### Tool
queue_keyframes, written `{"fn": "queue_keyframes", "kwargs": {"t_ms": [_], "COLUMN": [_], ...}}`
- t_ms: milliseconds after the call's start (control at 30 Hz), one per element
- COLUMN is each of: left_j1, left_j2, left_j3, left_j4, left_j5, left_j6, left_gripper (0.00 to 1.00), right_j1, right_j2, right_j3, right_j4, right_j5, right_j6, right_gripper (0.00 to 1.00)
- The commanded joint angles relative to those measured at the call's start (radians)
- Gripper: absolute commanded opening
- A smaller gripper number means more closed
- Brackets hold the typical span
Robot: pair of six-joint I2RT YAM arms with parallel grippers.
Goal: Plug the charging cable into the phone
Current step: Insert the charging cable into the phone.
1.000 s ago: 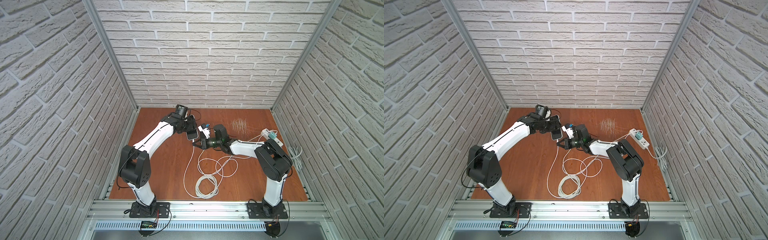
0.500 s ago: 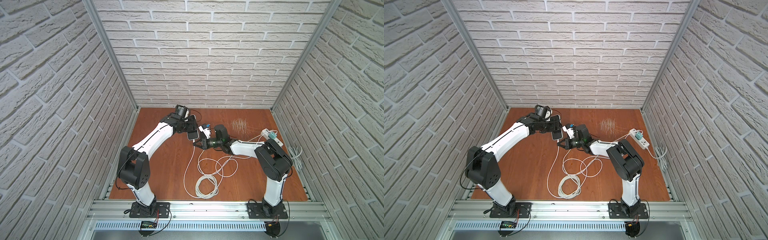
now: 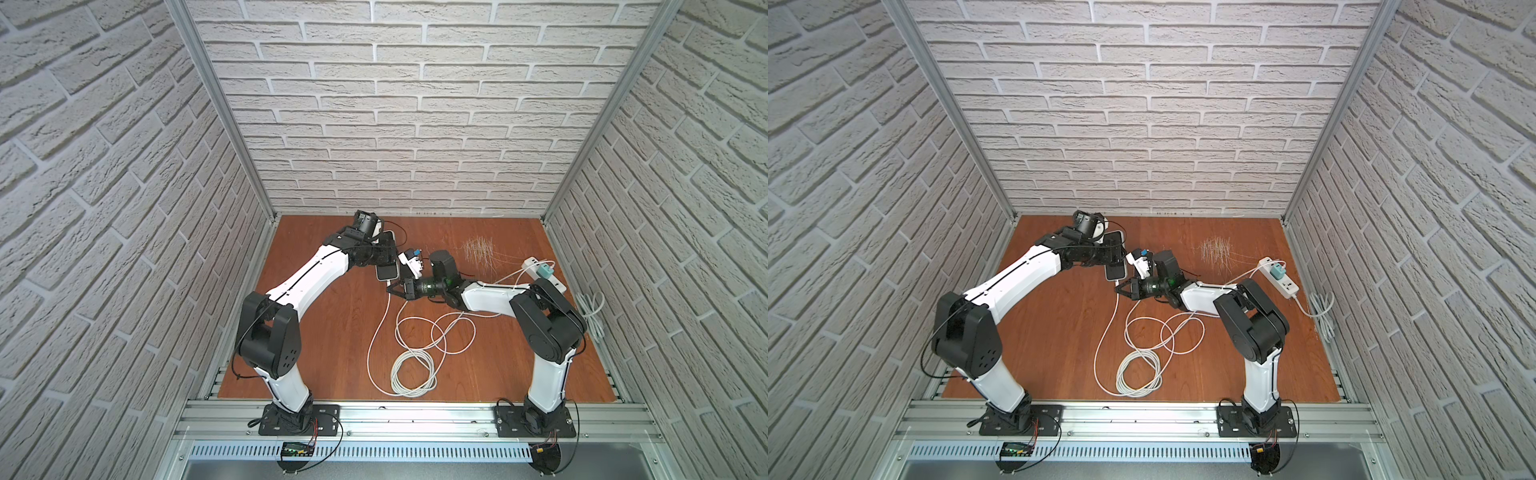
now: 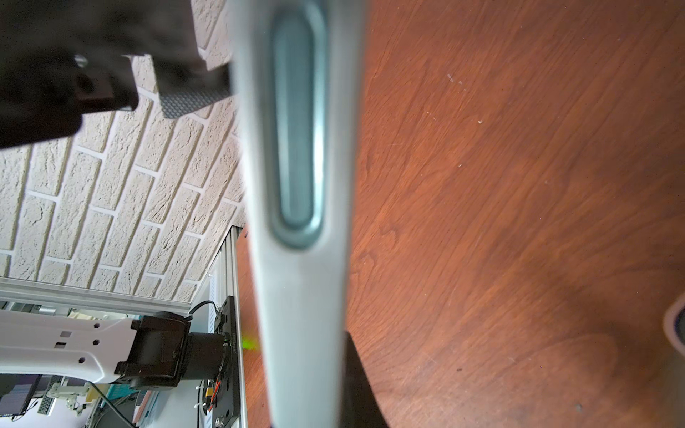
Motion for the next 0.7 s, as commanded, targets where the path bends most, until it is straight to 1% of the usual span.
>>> {"fn": "queue_keyframes", "kwargs": {"t_ms": [0,433,667], "left_j1": [-0.023,-0.031,-0.046], "left_j2": [0.012,0.008,0.02], "left_j3": [0.02,-0.014,-0.018], "left_j4": [-0.031,-0.029,-0.037], "left_j5": [0.013,-0.001,-0.039], "left_j6": [0.014,0.008,0.006], "left_gripper": [0.27,0.26,0.26], "right_j1": [-0.019,-0.028,-0.031], "right_j2": [-0.054,-0.065,-0.07], "right_j3": [-0.005,-0.016,-0.026], "right_j4": [0.075,0.08,0.093], "right_j5": [0.025,0.035,0.04], "right_j6": [0.008,0.007,0.013], "right_gripper": [0.03,0.03,0.03]}}
